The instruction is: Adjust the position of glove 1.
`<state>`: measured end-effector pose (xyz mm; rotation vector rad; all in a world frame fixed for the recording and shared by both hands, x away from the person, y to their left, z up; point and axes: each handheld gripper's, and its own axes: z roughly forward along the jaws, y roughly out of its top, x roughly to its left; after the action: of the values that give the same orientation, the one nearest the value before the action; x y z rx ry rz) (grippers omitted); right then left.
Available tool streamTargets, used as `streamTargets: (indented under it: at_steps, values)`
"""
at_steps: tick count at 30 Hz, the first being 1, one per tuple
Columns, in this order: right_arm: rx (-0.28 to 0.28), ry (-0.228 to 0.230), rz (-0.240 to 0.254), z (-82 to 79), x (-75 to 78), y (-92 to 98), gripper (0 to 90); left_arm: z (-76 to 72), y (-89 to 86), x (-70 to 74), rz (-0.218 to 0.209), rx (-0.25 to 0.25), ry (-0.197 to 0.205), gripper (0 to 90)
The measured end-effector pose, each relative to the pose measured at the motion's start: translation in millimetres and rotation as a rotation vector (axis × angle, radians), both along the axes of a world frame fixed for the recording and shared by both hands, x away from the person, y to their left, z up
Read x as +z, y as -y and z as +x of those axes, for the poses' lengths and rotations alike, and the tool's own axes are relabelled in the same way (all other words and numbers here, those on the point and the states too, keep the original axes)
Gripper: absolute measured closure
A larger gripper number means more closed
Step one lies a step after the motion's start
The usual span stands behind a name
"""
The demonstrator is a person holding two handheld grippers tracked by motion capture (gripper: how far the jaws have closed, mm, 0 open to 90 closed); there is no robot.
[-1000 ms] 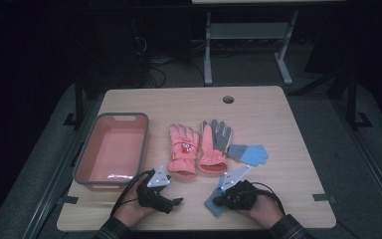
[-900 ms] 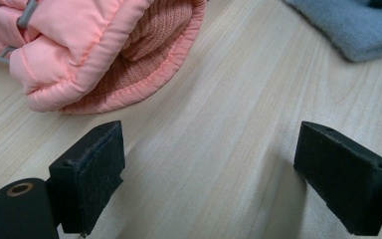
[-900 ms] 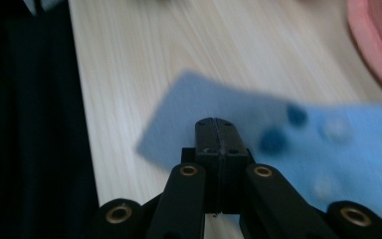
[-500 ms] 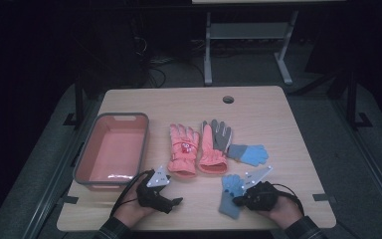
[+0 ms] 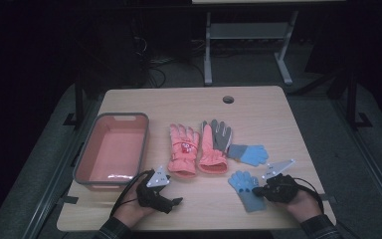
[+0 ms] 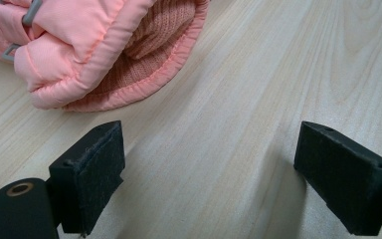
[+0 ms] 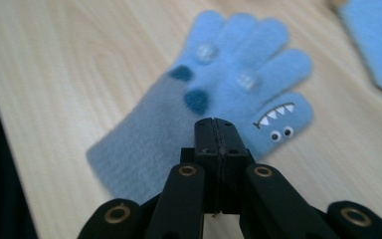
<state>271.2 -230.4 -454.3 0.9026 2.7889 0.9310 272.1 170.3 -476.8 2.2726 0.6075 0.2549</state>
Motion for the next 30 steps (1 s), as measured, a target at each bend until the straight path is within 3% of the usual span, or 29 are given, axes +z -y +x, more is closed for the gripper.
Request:
streamTargets:
  at_steps: [6, 12, 15, 23, 30]
  values:
    - [-0.068, 0.026, -0.033, 9.6, 1.0, 15.1, 89.5, 0.1, -0.1, 0.1, 0.002, -0.001, 0.0, 11.7]
    - [-0.076, 0.045, 0.049, 13.9, 10.1, 14.8, 89.6, 0.0, -0.1, 0.1, 0.002, -0.001, -0.001, 11.7]
    - [-0.09, 0.074, 0.065, 29.8, 15.7, 2.4, 89.8, 0.0, 0.0, 0.1, 0.001, 0.0, -0.001, 11.7]
    - [-0.155, 0.122, 0.051, 65.8, 16.5, -12.5, 89.9, 0.8, 0.1, 0.4, 0.004, -0.002, -0.003, 11.7]
    - [-0.188, 0.104, 0.008, 85.8, 3.9, -18.6, 89.9, 0.8, 0.3, 0.5, 0.004, -0.001, -0.005, 11.7]
